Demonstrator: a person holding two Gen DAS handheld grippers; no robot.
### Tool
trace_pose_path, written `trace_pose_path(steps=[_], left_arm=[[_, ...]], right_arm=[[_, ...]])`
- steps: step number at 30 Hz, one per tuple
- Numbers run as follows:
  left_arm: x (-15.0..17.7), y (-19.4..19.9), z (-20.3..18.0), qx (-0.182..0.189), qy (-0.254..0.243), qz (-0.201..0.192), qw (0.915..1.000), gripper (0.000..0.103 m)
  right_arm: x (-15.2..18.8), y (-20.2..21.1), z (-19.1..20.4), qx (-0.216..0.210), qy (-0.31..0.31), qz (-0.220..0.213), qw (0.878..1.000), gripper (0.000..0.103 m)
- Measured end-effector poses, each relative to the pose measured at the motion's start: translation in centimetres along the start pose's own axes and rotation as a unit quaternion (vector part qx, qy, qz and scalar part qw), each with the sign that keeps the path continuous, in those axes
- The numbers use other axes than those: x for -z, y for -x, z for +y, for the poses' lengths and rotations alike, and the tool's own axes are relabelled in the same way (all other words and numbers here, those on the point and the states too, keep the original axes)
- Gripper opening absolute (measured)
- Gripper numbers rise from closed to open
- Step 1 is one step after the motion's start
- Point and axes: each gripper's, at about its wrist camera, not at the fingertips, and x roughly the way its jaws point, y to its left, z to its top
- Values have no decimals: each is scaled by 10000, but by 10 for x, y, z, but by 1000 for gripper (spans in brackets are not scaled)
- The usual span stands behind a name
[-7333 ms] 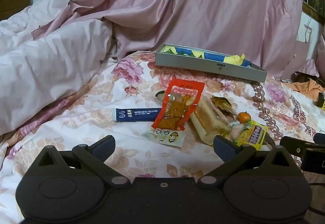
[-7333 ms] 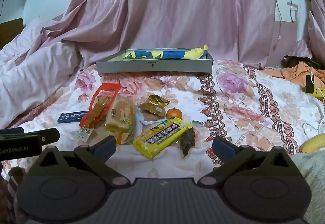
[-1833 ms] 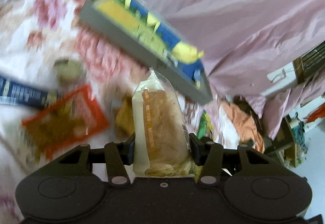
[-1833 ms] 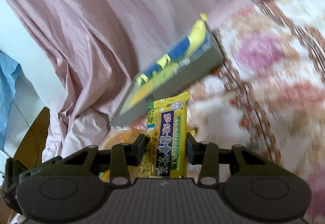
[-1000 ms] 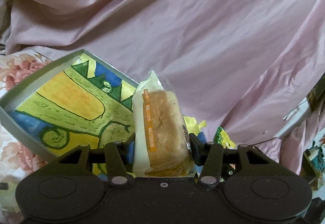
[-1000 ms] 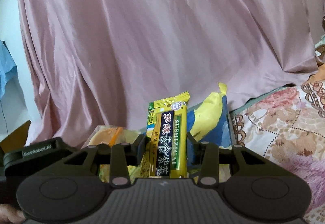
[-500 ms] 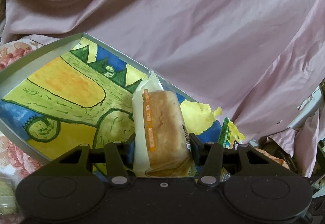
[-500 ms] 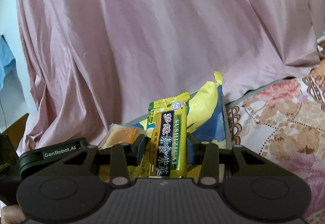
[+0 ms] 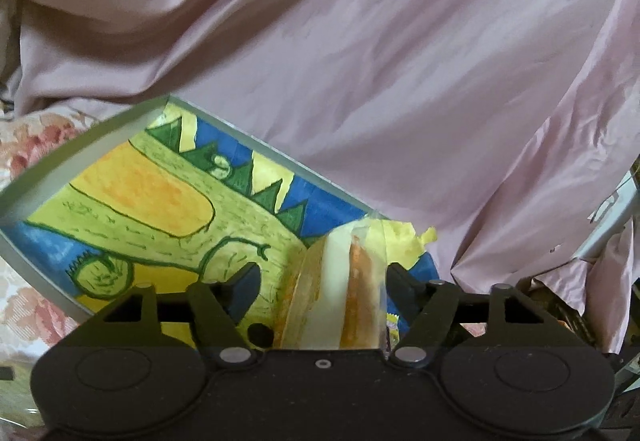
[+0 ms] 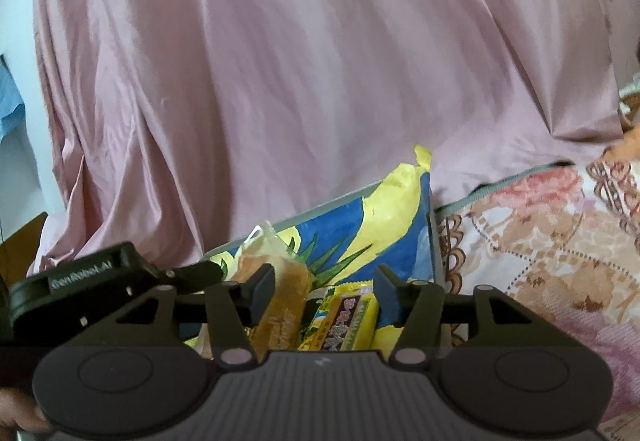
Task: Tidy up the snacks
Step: 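Carry the bread loaf and candy bar into the grey tray with both tools, then open both tools and withdraw them from the tray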
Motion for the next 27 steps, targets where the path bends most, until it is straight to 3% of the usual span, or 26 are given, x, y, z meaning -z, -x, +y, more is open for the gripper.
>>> trace_pose_path(steps=[13,20,27], left_arm=[[-4,63,-4,-230,-435,-403,9980,102],[4,112,-4,-327,-907,-573,9937,102],[19,149,3,-248,-1107,-469,9924,102]], right_arm=[[5,51,41,292,1187,-583,9908,98],[7,92,50,263,1228,-737,9893,103],[20,120,56,410,1177,-596,9904,103]])
